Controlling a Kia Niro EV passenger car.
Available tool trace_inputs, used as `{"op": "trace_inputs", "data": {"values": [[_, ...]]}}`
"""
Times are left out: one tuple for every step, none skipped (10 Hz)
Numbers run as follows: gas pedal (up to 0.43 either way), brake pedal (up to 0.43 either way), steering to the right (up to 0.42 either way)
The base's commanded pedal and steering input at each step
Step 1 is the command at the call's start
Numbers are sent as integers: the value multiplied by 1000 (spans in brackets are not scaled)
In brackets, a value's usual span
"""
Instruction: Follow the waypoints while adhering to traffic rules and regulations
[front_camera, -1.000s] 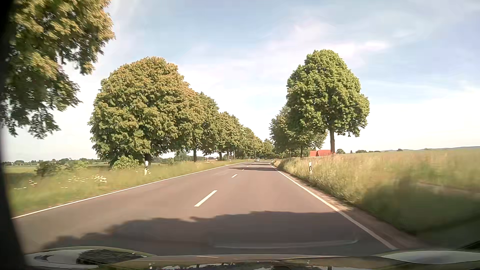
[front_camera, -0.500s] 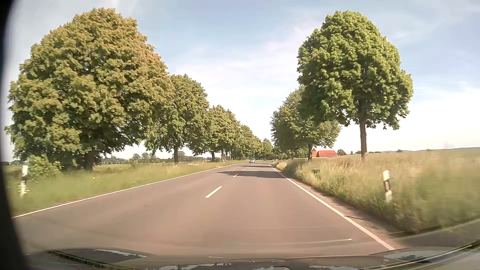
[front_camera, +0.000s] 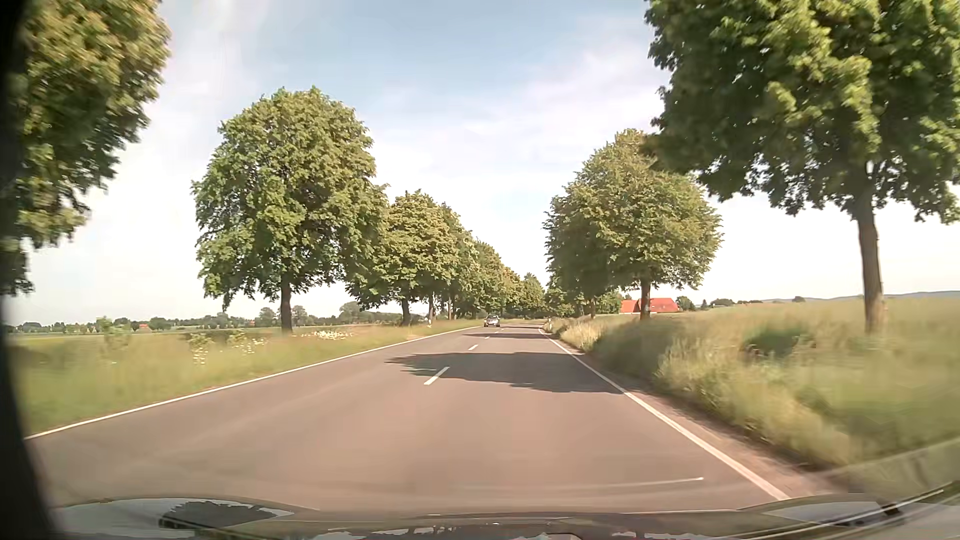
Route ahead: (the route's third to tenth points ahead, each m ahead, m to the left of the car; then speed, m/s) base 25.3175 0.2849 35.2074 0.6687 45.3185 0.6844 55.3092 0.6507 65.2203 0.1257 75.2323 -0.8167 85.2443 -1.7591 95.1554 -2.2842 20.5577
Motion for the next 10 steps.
{"op": "trace_inputs", "data": {"values": [[157,0,0],[157,0,0],[157,0,0],[157,0,0],[157,0,0],[157,0,0],[157,0,0],[157,0,0],[157,0,0],[157,0,0]]}}
